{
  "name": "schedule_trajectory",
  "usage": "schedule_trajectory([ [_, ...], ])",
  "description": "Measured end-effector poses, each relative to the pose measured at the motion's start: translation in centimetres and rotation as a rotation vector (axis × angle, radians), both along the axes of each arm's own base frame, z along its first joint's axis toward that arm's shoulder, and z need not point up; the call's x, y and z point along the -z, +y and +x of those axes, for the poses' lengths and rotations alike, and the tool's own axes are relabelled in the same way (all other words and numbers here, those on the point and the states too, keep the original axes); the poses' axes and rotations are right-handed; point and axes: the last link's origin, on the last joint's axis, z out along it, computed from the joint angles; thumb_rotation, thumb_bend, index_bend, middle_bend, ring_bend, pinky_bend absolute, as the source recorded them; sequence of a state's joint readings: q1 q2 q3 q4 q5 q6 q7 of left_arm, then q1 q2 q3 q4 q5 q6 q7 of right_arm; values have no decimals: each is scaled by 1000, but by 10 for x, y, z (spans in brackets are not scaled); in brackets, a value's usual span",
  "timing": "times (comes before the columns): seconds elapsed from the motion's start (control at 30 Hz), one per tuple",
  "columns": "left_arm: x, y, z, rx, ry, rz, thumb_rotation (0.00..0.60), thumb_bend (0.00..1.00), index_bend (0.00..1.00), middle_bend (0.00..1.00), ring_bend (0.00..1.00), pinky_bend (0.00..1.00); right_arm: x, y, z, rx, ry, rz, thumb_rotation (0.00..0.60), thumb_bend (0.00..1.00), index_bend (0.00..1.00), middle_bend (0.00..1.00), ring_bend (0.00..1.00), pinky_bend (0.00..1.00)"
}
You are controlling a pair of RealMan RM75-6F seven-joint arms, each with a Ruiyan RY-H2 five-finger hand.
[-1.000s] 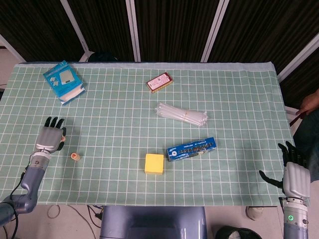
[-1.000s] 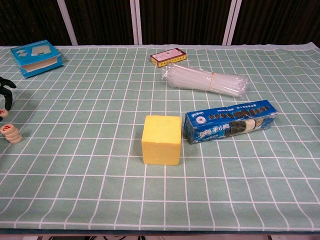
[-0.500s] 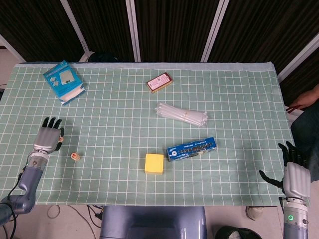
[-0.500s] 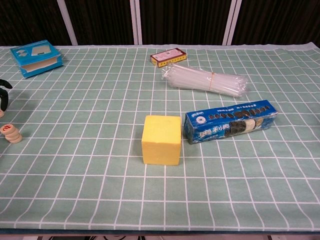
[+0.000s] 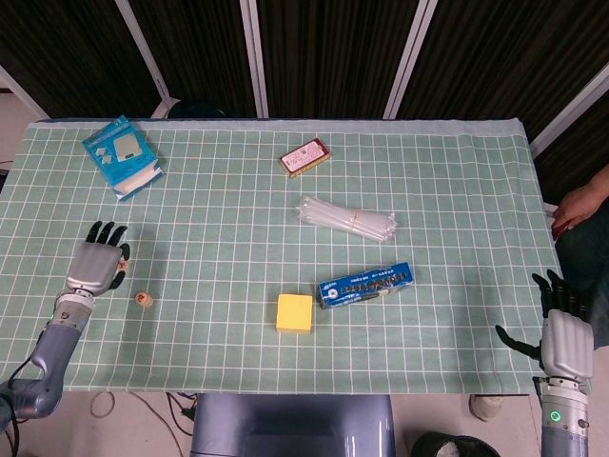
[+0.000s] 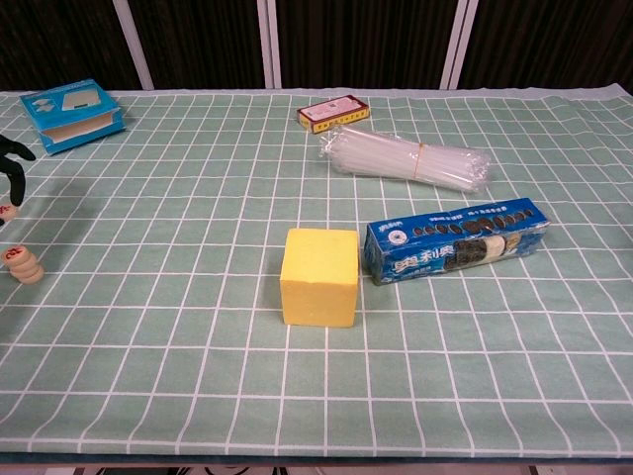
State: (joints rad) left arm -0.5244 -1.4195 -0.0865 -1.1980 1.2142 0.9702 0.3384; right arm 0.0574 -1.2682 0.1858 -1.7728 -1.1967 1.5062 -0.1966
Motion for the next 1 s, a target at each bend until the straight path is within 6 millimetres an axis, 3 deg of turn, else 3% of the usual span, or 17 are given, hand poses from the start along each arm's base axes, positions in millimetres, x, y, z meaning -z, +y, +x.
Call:
schedule_trajectory([
  [0.3, -8, -30, 29, 117, -27, -44, 600, 338, 490, 107, 0, 20, 0, 0, 0, 0, -1, -1, 600, 267, 118, 50, 0, 0],
  [0.6, -6, -59, 41, 186, -20, -106, 600, 338, 490, 107, 0, 19, -1, 0, 0, 0, -2, -1, 600, 267, 118, 49, 0, 0],
  [1.0, 1, -66, 40, 194, 13, -121, 600, 338, 489, 107, 0, 18, -1, 0, -1, 1, -2, -1, 600, 267, 118, 50, 0, 0],
])
